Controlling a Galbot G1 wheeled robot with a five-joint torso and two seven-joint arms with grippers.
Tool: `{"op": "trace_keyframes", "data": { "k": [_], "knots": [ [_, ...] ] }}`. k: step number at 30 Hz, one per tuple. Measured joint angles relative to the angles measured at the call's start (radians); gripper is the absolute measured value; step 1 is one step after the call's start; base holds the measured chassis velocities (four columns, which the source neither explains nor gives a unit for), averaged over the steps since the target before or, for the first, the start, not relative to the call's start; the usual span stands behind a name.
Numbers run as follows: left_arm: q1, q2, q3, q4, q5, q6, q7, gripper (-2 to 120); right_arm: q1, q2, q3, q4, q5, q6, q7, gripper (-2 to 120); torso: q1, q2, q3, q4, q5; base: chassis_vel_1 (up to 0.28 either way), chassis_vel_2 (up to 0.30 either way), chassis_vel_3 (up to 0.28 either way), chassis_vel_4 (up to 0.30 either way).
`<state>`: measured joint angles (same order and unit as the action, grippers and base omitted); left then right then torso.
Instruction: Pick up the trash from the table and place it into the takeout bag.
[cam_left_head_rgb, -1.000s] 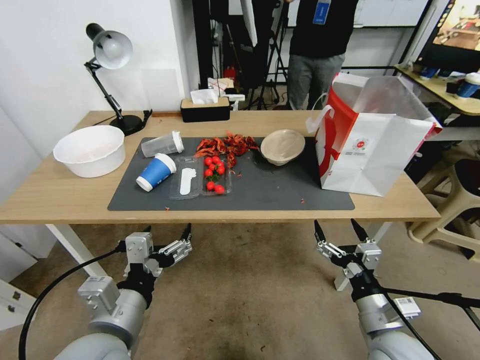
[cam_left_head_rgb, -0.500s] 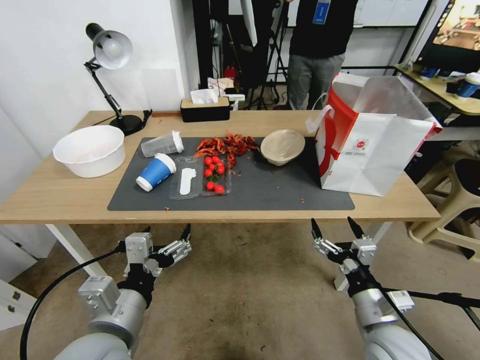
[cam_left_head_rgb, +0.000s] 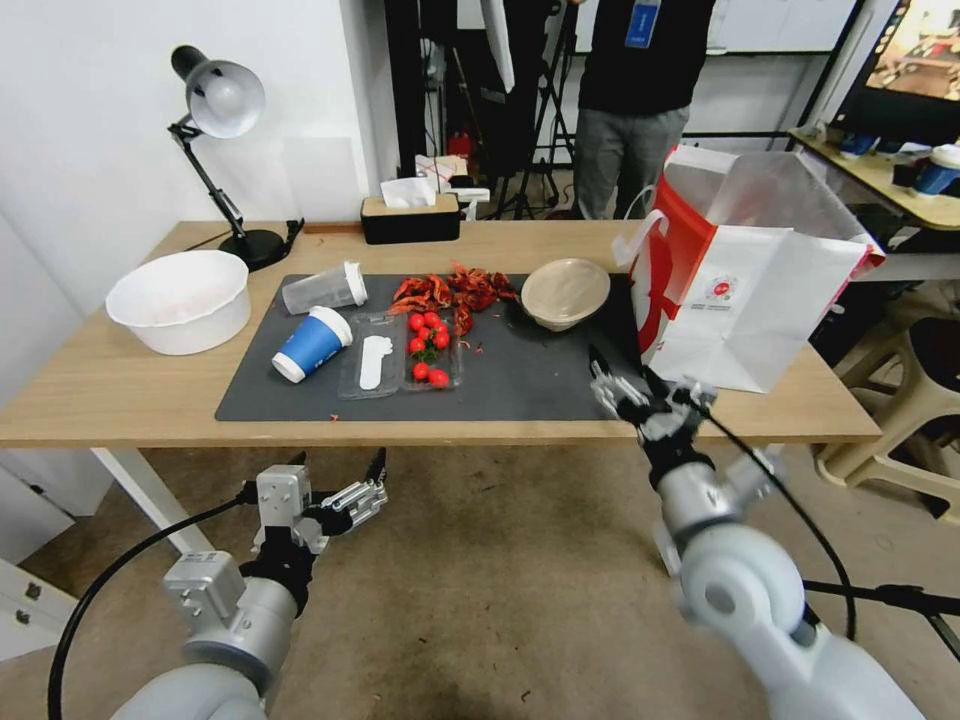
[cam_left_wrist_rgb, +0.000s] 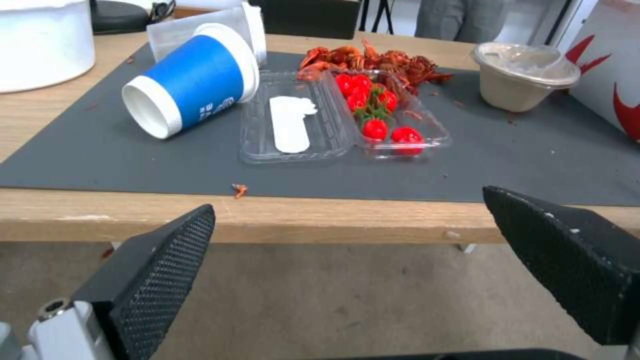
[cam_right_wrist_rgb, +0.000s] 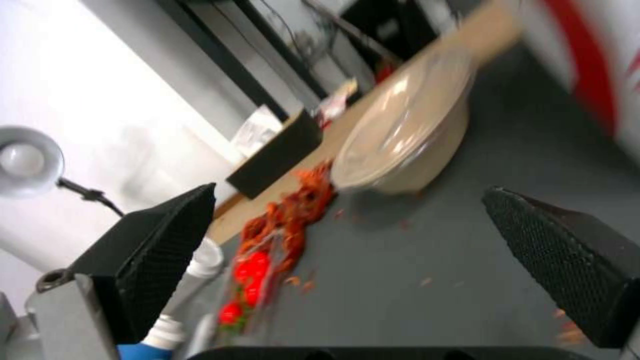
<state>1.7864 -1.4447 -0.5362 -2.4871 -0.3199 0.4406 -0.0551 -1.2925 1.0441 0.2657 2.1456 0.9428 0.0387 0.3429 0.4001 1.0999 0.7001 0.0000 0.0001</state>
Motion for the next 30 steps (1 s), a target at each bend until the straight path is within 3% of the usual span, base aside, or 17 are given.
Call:
{"op": "trace_keyframes", "data": {
  "k": [7,8,12,15,30],
  "knots": [
    [0.000,0.003,-0.003,0.002,0.000,0.000,0.000,100,0.039,0.006,-0.009,-0.001,0.088,-0.027,0.031,100,0.000,0.000,0.000,0.0001,-0.0002,0.000,0.000,0.000,0.000],
    [0.000,0.006,-0.006,0.003,0.000,-0.001,0.000,100,0.085,0.019,-0.017,-0.010,0.186,-0.060,0.063,100,0.000,0.000,0.000,0.0000,-0.0004,0.000,0.000,0.000,0.000],
    [0.000,0.007,-0.006,0.004,0.000,-0.001,0.000,100,0.148,0.037,-0.030,-0.038,0.285,-0.088,0.097,100,0.000,0.000,0.000,0.0000,-0.0002,0.000,0.000,0.000,0.000],
    [0.002,-0.005,-0.001,0.004,0.001,-0.001,0.000,100,0.265,0.086,-0.052,-0.111,0.459,-0.120,0.183,100,0.000,0.000,0.000,0.0000,-0.0002,0.000,0.000,0.000,0.000],
    [0.000,-0.011,-0.006,0.014,0.004,-0.004,0.001,100,0.595,0.277,-0.093,-0.407,0.599,-0.151,0.451,100,0.000,0.000,0.000,0.0001,-0.0002,0.000,0.000,0.000,0.000]
  ]
}}
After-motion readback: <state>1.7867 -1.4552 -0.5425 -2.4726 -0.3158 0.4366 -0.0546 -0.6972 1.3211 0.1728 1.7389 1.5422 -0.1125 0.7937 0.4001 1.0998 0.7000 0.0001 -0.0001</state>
